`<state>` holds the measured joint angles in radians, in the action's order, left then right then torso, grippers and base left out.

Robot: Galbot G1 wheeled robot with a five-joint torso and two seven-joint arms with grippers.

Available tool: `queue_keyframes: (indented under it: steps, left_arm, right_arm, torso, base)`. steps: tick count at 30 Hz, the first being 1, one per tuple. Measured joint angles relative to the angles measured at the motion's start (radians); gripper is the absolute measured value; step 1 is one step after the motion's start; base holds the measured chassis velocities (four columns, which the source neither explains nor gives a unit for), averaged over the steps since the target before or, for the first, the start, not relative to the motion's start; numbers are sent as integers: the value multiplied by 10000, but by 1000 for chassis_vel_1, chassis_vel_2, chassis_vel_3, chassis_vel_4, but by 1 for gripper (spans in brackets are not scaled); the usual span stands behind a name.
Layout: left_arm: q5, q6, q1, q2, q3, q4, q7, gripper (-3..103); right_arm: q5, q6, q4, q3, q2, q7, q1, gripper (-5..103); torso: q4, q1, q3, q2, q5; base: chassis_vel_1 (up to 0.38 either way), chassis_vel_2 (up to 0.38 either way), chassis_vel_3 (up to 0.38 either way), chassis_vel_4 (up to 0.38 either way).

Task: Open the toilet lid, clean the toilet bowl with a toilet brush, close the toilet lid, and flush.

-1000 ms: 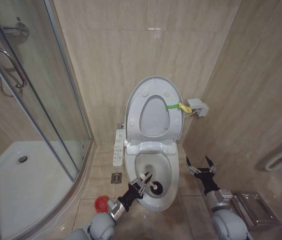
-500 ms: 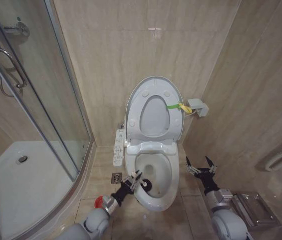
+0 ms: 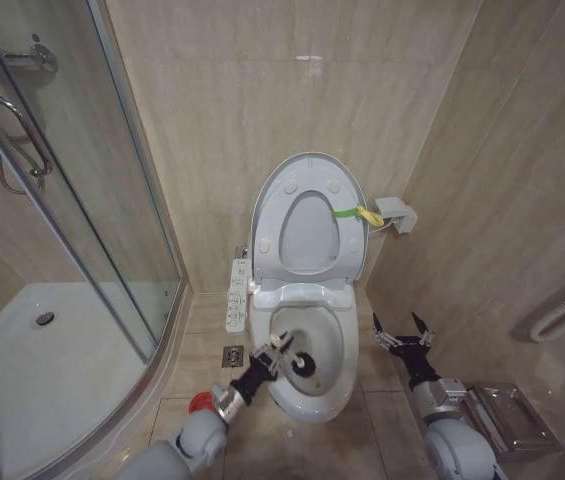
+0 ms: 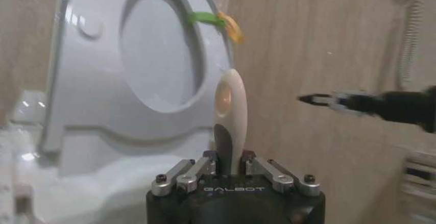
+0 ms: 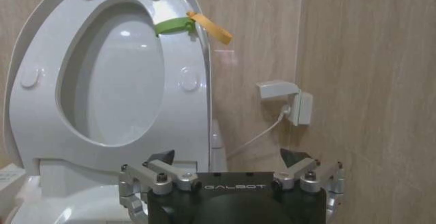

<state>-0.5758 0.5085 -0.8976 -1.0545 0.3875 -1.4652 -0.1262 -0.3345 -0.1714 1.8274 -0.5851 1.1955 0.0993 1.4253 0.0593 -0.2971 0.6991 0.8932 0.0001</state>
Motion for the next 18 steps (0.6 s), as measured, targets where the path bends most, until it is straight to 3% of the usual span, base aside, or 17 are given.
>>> queue_keyframes:
  steps: [6, 12, 18]
  left_arm:
    - [119, 158, -62, -141, 126, 572, -119, 19]
    - [-291, 328, 596, -436, -47, 1633, -285, 19]
    - [-304, 136, 767, -242, -46, 1137, -41, 19]
  right_arm:
    - [0, 0, 0, 0, 0, 0, 0, 100]
    - [0, 0, 0, 0, 0, 0, 0, 100]
    - [0, 0, 0, 0, 0, 1, 0, 100]
  torso:
    - [0, 0, 0, 0, -2]
    - [3, -1, 1, 0, -2]
    - [2, -1, 0, 0, -1]
  base:
    - [0, 0, 0, 0]
    - [0, 0, 0, 0]
    - [0, 0, 0, 0]
